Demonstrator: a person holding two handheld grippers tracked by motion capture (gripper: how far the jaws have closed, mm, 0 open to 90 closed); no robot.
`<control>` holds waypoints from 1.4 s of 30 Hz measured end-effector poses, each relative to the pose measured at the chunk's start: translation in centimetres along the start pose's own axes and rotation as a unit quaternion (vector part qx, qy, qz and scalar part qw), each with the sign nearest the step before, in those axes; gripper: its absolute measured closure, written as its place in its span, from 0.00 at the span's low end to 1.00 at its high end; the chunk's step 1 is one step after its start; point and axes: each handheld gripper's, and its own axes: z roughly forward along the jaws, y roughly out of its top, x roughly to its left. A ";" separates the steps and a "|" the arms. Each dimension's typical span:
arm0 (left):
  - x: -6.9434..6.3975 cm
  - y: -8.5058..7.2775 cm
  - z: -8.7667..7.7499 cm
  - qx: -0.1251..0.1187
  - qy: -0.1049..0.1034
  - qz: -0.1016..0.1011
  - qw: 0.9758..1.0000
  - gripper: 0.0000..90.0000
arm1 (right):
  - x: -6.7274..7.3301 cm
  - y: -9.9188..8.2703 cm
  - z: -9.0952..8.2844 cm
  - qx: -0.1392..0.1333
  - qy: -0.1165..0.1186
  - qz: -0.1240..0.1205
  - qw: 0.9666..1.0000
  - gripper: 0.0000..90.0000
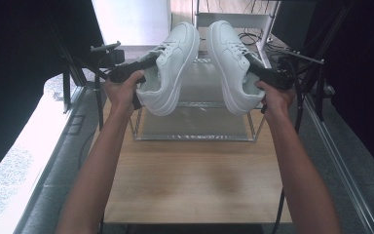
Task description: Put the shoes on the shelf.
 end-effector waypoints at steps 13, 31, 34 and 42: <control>1.9 0.6 2.4 0.014 0.035 -0.015 0.999 0.91 | -0.2 0.1 2.9 0.014 -0.032 0.008 0.999 0.94; 3.4 0.8 6.0 0.028 0.081 -0.025 0.996 0.91 | -0.2 0.6 7.5 0.041 -0.072 0.004 0.997 0.94; 3.6 0.7 6.7 0.029 0.084 -0.038 0.995 0.91 | -0.3 0.4 8.2 0.046 -0.078 0.007 0.996 0.94; 3.7 0.7 8.5 0.046 0.125 -0.014 0.991 0.91 | -1.0 -0.3 9.6 0.061 -0.104 0.009 0.993 0.93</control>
